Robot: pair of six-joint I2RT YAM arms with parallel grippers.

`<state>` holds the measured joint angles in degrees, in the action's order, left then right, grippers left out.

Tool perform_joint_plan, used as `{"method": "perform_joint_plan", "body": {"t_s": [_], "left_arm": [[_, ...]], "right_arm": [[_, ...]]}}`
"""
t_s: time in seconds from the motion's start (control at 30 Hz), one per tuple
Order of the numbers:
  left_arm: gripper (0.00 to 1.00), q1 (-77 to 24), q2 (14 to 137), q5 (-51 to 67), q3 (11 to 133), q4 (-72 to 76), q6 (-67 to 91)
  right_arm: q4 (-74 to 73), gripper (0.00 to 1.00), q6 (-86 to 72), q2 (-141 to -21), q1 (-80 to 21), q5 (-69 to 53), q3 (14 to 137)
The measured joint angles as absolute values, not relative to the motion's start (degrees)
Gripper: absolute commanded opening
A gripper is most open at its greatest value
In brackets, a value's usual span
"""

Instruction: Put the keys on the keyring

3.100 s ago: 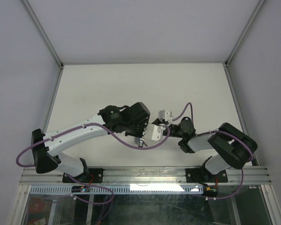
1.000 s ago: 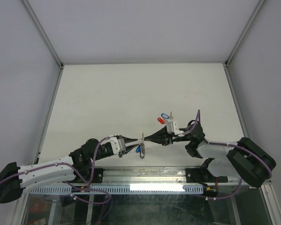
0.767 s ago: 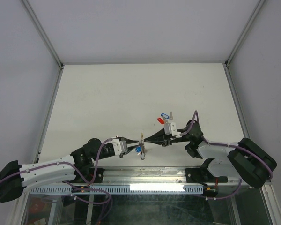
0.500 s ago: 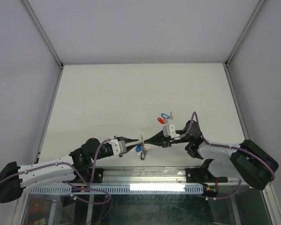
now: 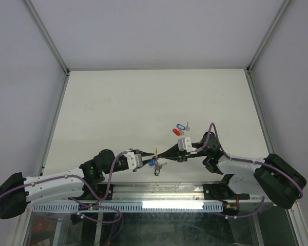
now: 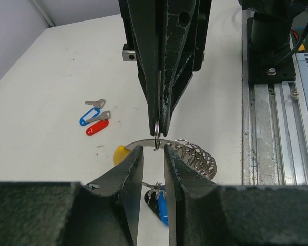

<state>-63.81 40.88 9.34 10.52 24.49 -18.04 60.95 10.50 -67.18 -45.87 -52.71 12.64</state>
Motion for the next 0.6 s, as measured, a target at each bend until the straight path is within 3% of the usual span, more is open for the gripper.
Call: {"method": "perform_joint_plan", "body": {"t_s": [0.4,0.6], "left_arm": [[0.19,-63.81,42.30,10.52,11.99,26.11,-19.09],[0.25,-63.81,42.44,10.87,11.99,25.50,-19.09]], "right_arm": [[58.87,0.03,11.33,-67.13,-46.37,-52.45,13.23],[58.52,0.03,11.70,-66.81,-46.57,-51.62,13.28]]}}
